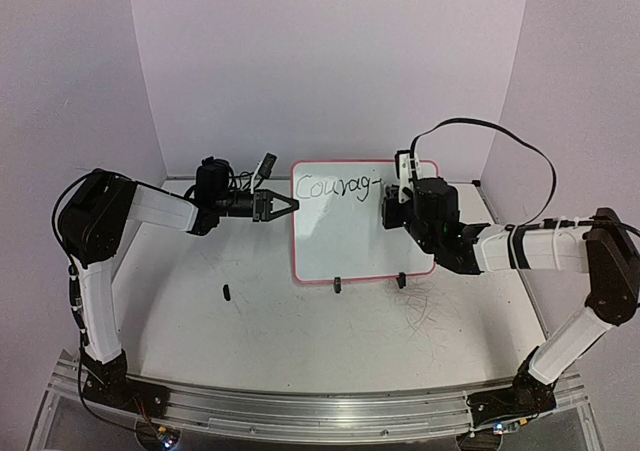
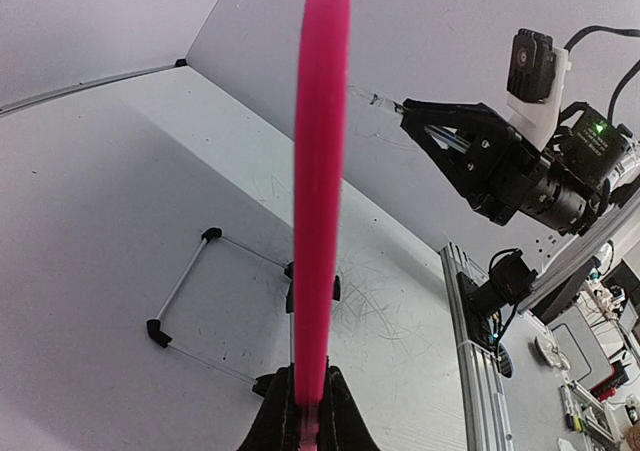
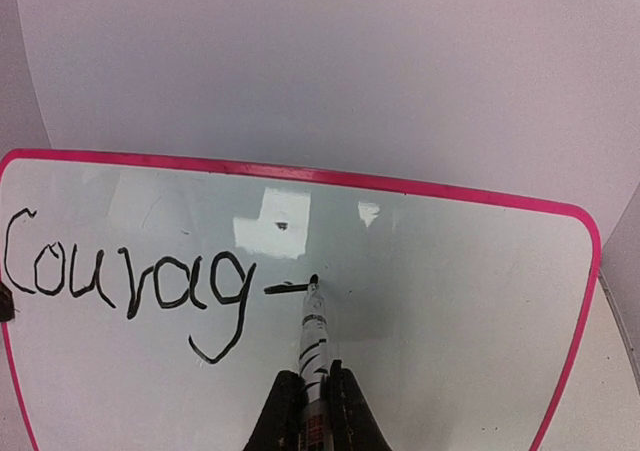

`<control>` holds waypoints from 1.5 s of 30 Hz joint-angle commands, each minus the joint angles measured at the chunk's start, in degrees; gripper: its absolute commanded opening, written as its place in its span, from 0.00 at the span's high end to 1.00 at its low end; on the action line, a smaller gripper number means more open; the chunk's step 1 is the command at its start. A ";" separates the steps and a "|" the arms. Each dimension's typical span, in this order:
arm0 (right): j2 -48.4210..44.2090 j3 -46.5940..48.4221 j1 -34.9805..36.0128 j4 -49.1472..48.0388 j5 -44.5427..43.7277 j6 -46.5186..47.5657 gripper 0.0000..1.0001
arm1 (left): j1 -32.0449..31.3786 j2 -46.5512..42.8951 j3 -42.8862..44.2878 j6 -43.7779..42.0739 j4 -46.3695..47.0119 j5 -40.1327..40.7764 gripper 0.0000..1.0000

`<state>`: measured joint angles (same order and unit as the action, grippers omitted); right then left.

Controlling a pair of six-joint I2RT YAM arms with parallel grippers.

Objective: Write a sentence on the whiteboard

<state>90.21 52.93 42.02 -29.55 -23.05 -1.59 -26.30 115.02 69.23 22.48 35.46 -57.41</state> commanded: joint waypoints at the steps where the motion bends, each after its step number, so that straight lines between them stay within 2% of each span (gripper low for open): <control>1: 1.63 1.83 -0.42 -2.77 0.32 1.06 1.00 | -1.21 -3.57 0.64 -0.33 0.12 -2.71 1.00; 26: 1.00 0.02 -0.32 -0.20 5.68 -0.94 1.00 | -1.20 -3.67 0.73 -0.39 0.14 -2.76 1.00; 38: -0.91 -2.81 -0.36 0.84 4.71 -1.74 1.00 | -1.20 -3.57 0.73 -0.33 0.13 -2.71 1.00; 45: -1.97 -3.18 -0.34 1.33 1.32 -1.53 1.00 | -1.21 -3.49 0.74 -0.36 0.13 -2.72 1.00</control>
<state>90.27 50.55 42.04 -30.16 -18.16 -2.66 -26.44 115.02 69.23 22.55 35.40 -57.33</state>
